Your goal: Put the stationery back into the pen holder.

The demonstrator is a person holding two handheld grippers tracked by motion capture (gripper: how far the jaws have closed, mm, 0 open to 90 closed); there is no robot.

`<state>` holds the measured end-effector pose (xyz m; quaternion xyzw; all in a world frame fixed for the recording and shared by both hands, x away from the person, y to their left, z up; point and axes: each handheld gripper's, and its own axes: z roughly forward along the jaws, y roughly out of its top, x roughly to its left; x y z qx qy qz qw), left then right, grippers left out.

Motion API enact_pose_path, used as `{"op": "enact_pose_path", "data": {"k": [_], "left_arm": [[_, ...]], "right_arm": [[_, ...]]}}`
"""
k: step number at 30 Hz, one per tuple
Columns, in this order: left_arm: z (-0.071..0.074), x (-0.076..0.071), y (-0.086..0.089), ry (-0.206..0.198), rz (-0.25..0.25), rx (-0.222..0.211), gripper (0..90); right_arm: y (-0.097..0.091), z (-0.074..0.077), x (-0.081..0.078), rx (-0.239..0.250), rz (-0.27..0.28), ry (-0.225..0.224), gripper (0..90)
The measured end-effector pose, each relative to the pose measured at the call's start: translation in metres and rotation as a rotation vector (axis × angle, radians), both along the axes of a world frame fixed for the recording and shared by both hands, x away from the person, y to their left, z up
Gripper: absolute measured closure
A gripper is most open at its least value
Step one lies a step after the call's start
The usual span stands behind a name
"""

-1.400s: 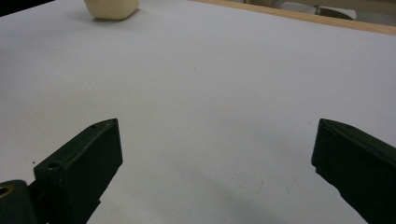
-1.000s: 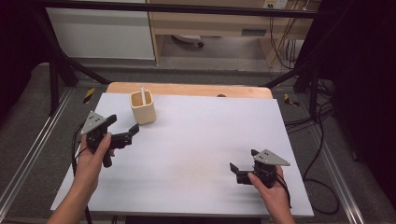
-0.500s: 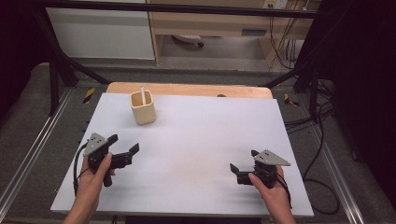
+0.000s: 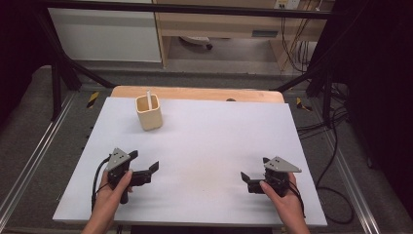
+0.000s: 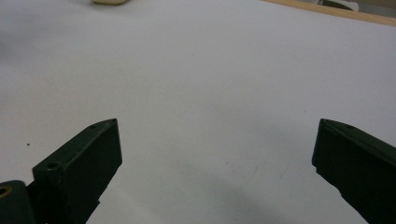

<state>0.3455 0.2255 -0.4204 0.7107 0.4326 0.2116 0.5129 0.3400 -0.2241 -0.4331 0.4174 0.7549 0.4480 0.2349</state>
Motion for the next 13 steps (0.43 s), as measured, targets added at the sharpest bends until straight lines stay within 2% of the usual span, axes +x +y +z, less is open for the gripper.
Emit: {"op": "enact_pose_path", "data": {"k": [7, 9, 11, 13], "left_arm": [[0.002, -0.007, -0.013, -0.031, -0.029, 0.021, 6.5], [0.0, -0.008, -0.013, -0.044, -0.022, 0.046, 6.5], [-0.005, -0.008, -0.012, -0.021, -0.022, 0.027, 6.6], [-0.006, -0.008, -0.009, -0.006, -0.019, 0.041, 6.6]], "right_arm": [[-0.006, -0.002, 0.001, -0.012, -0.009, 0.02, 2.2], [-0.009, -0.004, 0.002, -0.019, -0.024, 0.035, 2.2], [-0.012, -0.007, 0.004, -0.032, -0.046, 0.065, 2.2], [-0.013, -0.014, 0.008, -0.061, -0.068, 0.11, 2.4]]}}
